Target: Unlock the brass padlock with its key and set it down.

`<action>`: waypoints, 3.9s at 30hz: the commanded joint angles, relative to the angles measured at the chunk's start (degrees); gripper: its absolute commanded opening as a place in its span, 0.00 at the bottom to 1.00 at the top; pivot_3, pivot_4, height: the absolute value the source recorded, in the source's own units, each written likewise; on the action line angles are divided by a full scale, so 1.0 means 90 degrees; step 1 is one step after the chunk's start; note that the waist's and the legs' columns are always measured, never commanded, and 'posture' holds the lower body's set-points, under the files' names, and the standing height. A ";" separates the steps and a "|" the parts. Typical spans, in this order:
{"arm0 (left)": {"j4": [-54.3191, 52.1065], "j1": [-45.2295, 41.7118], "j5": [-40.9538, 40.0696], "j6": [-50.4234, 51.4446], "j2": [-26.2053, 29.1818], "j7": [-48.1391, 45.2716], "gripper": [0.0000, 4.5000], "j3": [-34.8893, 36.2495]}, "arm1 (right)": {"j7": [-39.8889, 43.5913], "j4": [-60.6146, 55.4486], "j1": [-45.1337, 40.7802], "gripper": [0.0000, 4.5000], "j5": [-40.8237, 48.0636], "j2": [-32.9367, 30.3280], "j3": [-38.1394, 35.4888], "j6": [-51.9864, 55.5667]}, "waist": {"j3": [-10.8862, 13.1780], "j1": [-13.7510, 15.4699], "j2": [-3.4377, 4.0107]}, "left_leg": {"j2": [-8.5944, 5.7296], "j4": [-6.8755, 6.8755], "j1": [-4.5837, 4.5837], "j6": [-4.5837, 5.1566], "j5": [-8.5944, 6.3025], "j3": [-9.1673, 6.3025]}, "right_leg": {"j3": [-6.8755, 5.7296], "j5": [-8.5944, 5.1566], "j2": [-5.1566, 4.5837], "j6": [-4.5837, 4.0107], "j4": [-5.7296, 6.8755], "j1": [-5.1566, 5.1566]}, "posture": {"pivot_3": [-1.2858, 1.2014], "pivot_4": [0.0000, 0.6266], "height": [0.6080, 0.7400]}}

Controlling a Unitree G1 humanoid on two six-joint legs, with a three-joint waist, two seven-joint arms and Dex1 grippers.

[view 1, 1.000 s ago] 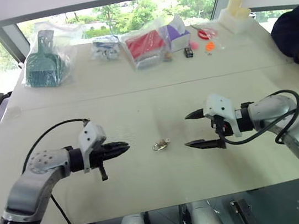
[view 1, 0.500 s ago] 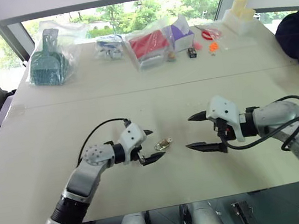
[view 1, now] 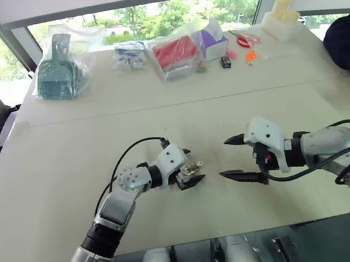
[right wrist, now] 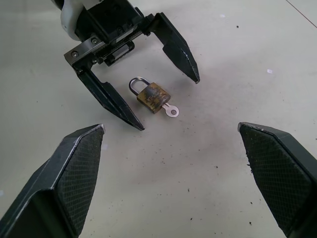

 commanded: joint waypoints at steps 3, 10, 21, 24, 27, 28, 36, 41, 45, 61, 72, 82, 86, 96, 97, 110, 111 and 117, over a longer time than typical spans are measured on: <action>-0.0212 0.0120 0.0009 0.0216 0.0289 -0.0207 0.50 0.0119 | -0.0052 -0.0254 0.0001 1.00 0.0094 -0.0142 -0.0267 -0.0043 | 0.0000 -0.0022 0.0000 | 0.0001 0.0000 0.0000 0.0000 0.0000 -0.0001 | 0.0000 0.0000 0.0002 -0.0001 0.0000 -0.0001 | 0.52 0.24 1.00; -0.0803 0.0397 -0.0304 0.0747 0.0856 -0.0503 0.17 0.0417 | -0.0029 -0.0082 -0.0168 1.00 0.0044 -0.0106 -0.0112 -0.0173 | 0.0000 -0.0031 0.0001 | 0.0004 -0.0002 0.0003 0.0000 0.0000 -0.0002 | 0.0000 0.0000 0.0011 0.0001 0.0008 -0.0005 | 0.52 0.24 1.00; 0.0268 -0.1380 -0.1818 0.0874 0.2081 -0.2854 0.17 0.1529 | -0.0301 0.1204 -0.1401 1.00 -0.1779 0.0723 0.1425 -0.2205 | 0.0001 0.0008 0.0002 | 0.0002 0.0000 -0.0007 -0.0001 0.0001 -0.0001 | -0.0001 -0.0009 0.0022 -0.0023 0.0009 -0.0016 | 0.52 0.24 1.00; 0.1066 -0.2285 -0.1723 0.0603 0.1988 -0.3300 0.17 0.1464 | -0.0385 0.1788 -0.1844 1.00 -0.2677 0.1092 0.2036 -0.3461 | 0.0001 -0.0024 0.0001 | -0.0007 -0.0001 -0.0011 -0.0001 0.0001 0.0020 | 0.0001 0.0003 0.0018 0.0002 -0.0004 -0.0013 | 0.52 0.24 1.00; 0.1667 -0.2837 -0.1561 0.0307 0.1778 -0.3546 0.17 0.1349 | -0.0693 0.2443 -0.2218 1.00 -0.3491 0.1439 0.2349 -0.4468 | 0.0001 -0.0029 0.0000 | -0.0010 0.0000 -0.0014 0.0000 0.0001 0.0039 | 0.0002 0.0006 0.0018 0.0009 -0.0008 -0.0015 | 0.52 0.24 1.00; 0.1805 -0.2951 -0.1517 0.0231 0.1718 -0.3606 0.17 0.1319 | -0.0794 0.2639 -0.2324 1.00 -0.3715 0.1536 0.2416 -0.4747 | 0.0001 -0.0032 0.0000 | -0.0010 -0.0001 -0.0014 0.0000 0.0001 0.0040 | 0.0002 0.0006 0.0018 0.0009 -0.0008 -0.0015 | 0.52 0.24 1.00; 0.2662 -0.3223 -0.1017 -0.0566 0.1386 -0.3838 0.17 0.1090 | -0.1163 0.3327 -0.2711 1.00 -0.4617 0.2027 0.2478 -0.5959 | 0.0002 -0.0089 0.0000 | -0.0004 -0.0001 -0.0013 -0.0002 0.0003 0.0040 | 0.0003 0.0006 0.0024 0.0009 0.0000 -0.0018 | 0.52 0.24 1.00; 0.2930 -0.3247 -0.0856 -0.0849 0.1286 -0.3833 0.17 0.1108 | -0.1083 0.3285 -0.2655 0.81 -0.4673 0.2199 0.2421 -0.6042 | 0.0002 -0.0164 0.0000 | -0.0004 -0.0001 -0.0013 -0.0002 0.0003 0.0038 | 0.0003 0.0006 0.0024 0.0009 0.0001 -0.0017 | 0.52 0.24 1.00; 0.2916 -0.3251 -0.0830 -0.0855 0.1235 -0.3814 0.17 0.1140 | -0.1053 0.3260 -0.2641 0.36 -0.4742 0.2286 0.2423 -0.6068 | 0.0002 -0.0188 0.0000 | -0.0003 -0.0001 -0.0012 -0.0002 0.0003 0.0039 | 0.0003 0.0006 0.0025 0.0009 0.0002 -0.0017 | 0.52 0.24 1.00; 0.2850 -0.3166 -0.0803 -0.0841 0.1322 -0.3826 0.17 0.1170 | -0.0679 0.3290 -0.2570 0.72 -0.5037 0.2101 0.2337 -0.6072 | 0.0002 -0.0184 0.0000 | -0.0002 -0.0001 -0.0010 -0.0002 0.0003 0.0039 | 0.0003 0.0007 0.0025 0.0008 0.0007 -0.0017 | 0.52 0.24 1.00; 0.2832 -0.3227 -0.0889 -0.0771 0.1271 -0.3871 0.17 0.1194 | -0.0929 0.3672 -0.2553 0.54 -0.5414 0.2348 0.2500 -0.6522 | 0.0002 -0.0181 0.0000 | -0.0002 -0.0001 -0.0010 -0.0003 0.0003 0.0039 | 0.0003 0.0006 0.0024 0.0009 0.0008 -0.0017 | 0.52 0.24 1.00; 0.2614 -0.3154 -0.0916 -0.0711 0.1285 -0.3839 0.17 0.1190 | -0.0983 0.4013 -0.2710 0.01 -0.5468 0.2545 0.2480 -0.6713 | 0.0002 -0.0187 0.0000 | -0.0002 -0.0001 -0.0009 -0.0004 0.0004 0.0040 | 0.0004 0.0007 0.0025 0.0008 0.0011 -0.0017 | 0.52 0.24 1.00; 0.2523 -0.3087 -0.0791 -0.1201 0.1270 -0.3763 0.17 0.1169 | -0.0550 0.4008 -0.2766 0.01 -0.5067 0.2705 0.2412 -0.6177 | 0.0002 -0.0188 0.0000 | -0.0002 -0.0001 -0.0009 -0.0004 0.0004 0.0039 | 0.0005 0.0006 0.0025 0.0008 0.0011 -0.0017 | 0.52 0.24 1.00; 0.2704 -0.2919 -0.0036 -0.4421 0.1148 -0.3222 0.17 0.1102 | 0.1199 0.3469 -0.3213 0.01 -0.3251 0.3163 0.2108 -0.2700 | 0.0001 -0.0175 0.0002 | 0.0001 0.0000 -0.0007 -0.0004 0.0004 0.0039 | 0.0004 0.0008 0.0023 0.0005 0.0015 -0.0017 | 0.52 0.24 1.00; 0.2746 -0.2931 -0.0007 -0.4605 0.1142 -0.3209 0.17 0.1094 | 0.1224 0.3445 -0.3243 0.01 -0.3222 0.3166 0.2104 -0.2587 | 0.0001 -0.0177 0.0002 | 0.0001 0.0000 -0.0007 -0.0004 0.0004 0.0040 | 0.0004 0.0008 0.0023 0.0005 0.0015 -0.0017 | 0.52 0.24 1.00; 0.2722 -0.3061 -0.1198 -0.1049 0.1268 -0.3844 0.17 0.1548 | -0.1199 0.4273 -0.2868 0.63 -0.5545 0.2202 0.2481 -0.7650 | 0.0002 -0.0201 0.0003 | -0.0003 -0.0001 -0.0008 -0.0005 0.0004 0.0041 | 0.0004 0.0007 0.0023 0.0009 0.0015 -0.0019 | 0.52 0.24 1.00; 0.2728 -0.3083 -0.1186 -0.1023 0.1284 -0.3849 0.17 0.1545 | -0.1291 0.4291 -0.2824 0.73 -0.5588 0.2166 0.2456 -0.7821 | 0.0002 -0.0205 0.0002 | -0.0003 -0.0001 -0.0007 -0.0005 0.0005 0.0042 | 0.0005 0.0007 0.0024 0.0009 0.0017 -0.0020 | 0.52 0.24 1.00; 0.2544 -0.3117 -0.1309 -0.0622 0.1358 -0.4064 0.17 0.1573 | -0.1938 0.4509 -0.2879 0.99 -0.5853 0.2213 0.2349 -0.8549 | 0.0002 -0.0215 0.0002 | 0.0001 -0.0001 -0.0005 -0.0007 0.0006 0.0041 | 0.0005 0.0007 0.0028 0.0008 0.0018 -0.0020 | 0.52 0.24 1.00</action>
